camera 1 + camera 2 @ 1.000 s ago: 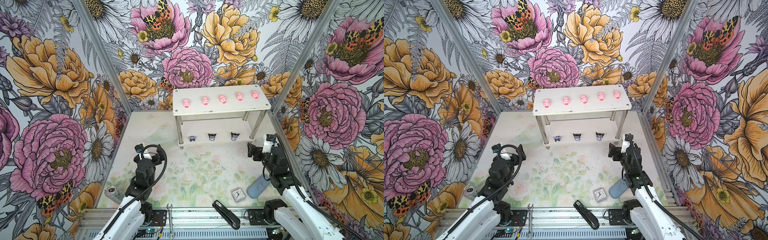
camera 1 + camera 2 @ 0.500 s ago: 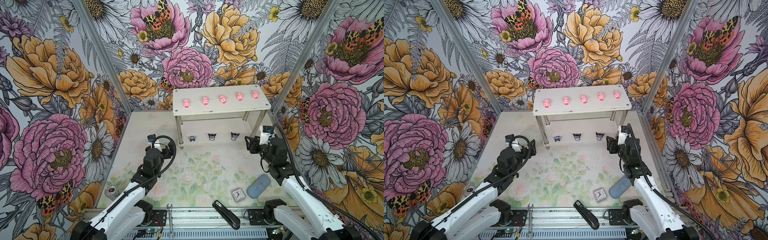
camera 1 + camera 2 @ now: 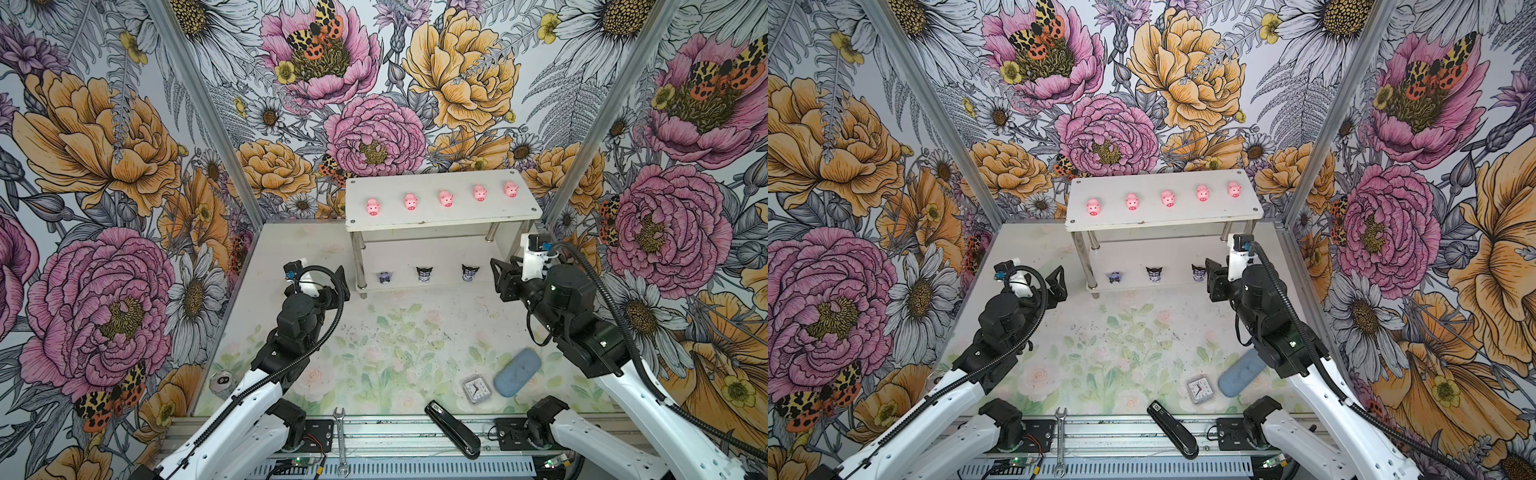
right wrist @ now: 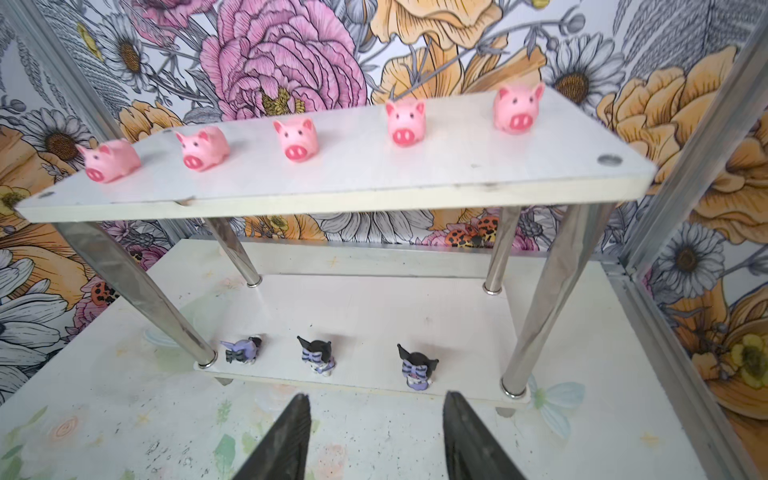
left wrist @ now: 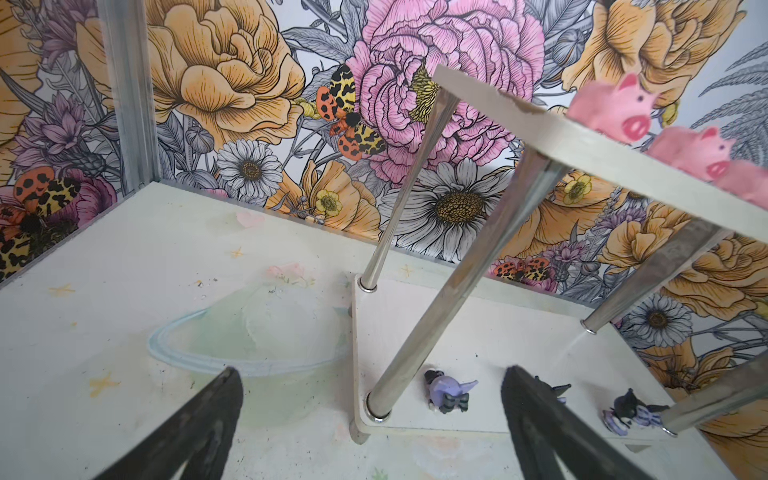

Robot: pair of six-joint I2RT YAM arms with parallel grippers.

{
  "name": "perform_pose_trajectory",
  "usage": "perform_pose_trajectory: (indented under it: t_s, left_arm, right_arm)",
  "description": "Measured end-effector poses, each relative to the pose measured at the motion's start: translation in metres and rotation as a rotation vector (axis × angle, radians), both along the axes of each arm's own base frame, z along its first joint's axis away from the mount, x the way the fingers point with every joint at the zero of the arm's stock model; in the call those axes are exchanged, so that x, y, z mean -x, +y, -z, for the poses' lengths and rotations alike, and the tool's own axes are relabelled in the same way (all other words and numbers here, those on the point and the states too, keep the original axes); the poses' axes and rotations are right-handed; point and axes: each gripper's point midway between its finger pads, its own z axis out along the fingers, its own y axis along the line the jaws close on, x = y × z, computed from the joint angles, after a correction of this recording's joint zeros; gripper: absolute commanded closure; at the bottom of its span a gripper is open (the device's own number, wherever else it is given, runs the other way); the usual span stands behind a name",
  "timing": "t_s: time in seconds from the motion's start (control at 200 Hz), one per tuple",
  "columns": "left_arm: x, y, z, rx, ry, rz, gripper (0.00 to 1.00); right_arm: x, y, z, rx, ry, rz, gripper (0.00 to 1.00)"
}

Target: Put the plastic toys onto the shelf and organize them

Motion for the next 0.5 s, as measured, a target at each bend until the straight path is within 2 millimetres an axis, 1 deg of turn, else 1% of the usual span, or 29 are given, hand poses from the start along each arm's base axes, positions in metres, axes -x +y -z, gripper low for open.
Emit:
perform_pose_trajectory:
  t_s: [0.06, 0.11, 0.145, 0.195, 0.25, 0.31, 0.36, 0.415, 0.5]
  left_arm:
    - [-0.001, -0.003, -0.009, 0.011, -0.005, 0.016, 0.02]
    - [-0.003, -0.007, -0.015, 0.019, -0.007, 0.028, 0.02]
    - [-0.004, -0.009, -0.020, 0.024, -0.008, 0.038, 0.03]
    - [-0.006, -0.013, -0.024, 0.028, -0.008, 0.055, 0.03]
    - [-0.006, -0.016, -0.028, 0.034, -0.009, 0.071, 0.03]
    - [-0.005, -0.019, -0.027, 0.037, -0.005, 0.086, 0.03]
    - [-0.005, -0.021, -0.025, 0.039, 0.005, 0.096, 0.03]
    - [-0.003, -0.023, -0.021, 0.046, 0.016, 0.108, 0.03]
    - [0.001, -0.024, -0.010, 0.055, 0.032, 0.122, 0.03]
  right_arm:
    - [-0.001, 0.010, -0.021, -0.003, -0.018, -0.019, 0.50]
    - [-0.003, 0.021, -0.040, -0.008, -0.036, -0.036, 0.46]
    - [-0.007, 0.033, -0.054, -0.009, -0.047, -0.059, 0.43]
    - [-0.013, 0.054, -0.064, 0.006, -0.051, -0.094, 0.39]
    - [-0.021, 0.077, -0.076, 0.016, -0.057, -0.130, 0.38]
    - [-0.033, 0.103, -0.078, 0.043, -0.047, -0.170, 0.38]
    - [-0.044, 0.129, -0.072, 0.066, -0.023, -0.209, 0.38]
    - [-0.055, 0.152, -0.066, 0.088, -0.002, -0.247, 0.42]
    - [-0.069, 0.181, -0.056, 0.108, 0.029, -0.299, 0.45]
